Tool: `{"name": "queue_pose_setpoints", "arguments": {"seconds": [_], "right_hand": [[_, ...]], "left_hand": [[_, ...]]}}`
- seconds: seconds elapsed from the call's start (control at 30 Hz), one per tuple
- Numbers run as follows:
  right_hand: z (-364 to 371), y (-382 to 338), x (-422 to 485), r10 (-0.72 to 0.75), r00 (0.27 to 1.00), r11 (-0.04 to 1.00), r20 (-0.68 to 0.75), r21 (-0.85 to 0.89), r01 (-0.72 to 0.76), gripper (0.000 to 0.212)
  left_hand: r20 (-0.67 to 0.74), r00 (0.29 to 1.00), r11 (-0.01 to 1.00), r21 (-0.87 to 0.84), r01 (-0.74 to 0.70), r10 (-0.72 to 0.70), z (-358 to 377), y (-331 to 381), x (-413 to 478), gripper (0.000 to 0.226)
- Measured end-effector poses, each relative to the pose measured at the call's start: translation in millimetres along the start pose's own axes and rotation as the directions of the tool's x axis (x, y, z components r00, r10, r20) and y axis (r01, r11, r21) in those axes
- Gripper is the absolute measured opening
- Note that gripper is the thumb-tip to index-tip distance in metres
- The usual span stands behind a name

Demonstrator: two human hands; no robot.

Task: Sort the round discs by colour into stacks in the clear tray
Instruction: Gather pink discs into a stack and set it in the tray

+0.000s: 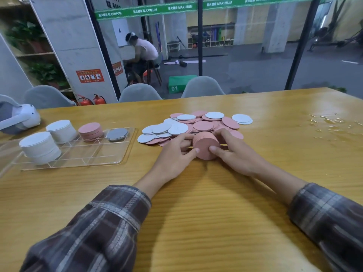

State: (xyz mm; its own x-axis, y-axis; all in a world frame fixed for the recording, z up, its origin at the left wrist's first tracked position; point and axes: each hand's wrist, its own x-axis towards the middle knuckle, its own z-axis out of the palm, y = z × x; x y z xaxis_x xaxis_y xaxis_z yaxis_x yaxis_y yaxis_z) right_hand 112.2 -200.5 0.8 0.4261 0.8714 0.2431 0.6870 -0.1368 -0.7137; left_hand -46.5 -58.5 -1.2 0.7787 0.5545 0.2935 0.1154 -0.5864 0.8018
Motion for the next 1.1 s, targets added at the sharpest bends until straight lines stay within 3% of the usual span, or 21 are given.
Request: {"name": "queue_pose_setpoints", "arguments": {"seconds": [0.37, 0.9, 1.1], "right_hand": [[30.8, -59.7, 35.8, -0.074, 0.996, 0.991, 0.04, -0.107, 0.078, 0.032], [152.5, -159.8, 129.9, -0.216, 0.954, 0.976, 0.209, 0.028, 0.215, 0.027], [190.3, -184.6, 162.9, -0.178, 0.95, 0.983, 0.258, 0.093, 0.159, 0.044]], "left_hand": [[-0.146, 0.987, 0.997, -0.035, 0.065, -0.069, -76.3, -22.3, -16.9, 0.026], [-0.322, 0.926, 0.977, 0.005, 0.211, -0.198, -225.5, -70.7, -55.6, 0.026], [-0.384, 0.892, 0.958, 0.058, 0.28, -0.237, -259.2, -88.1, -63.6, 0.029]]}}
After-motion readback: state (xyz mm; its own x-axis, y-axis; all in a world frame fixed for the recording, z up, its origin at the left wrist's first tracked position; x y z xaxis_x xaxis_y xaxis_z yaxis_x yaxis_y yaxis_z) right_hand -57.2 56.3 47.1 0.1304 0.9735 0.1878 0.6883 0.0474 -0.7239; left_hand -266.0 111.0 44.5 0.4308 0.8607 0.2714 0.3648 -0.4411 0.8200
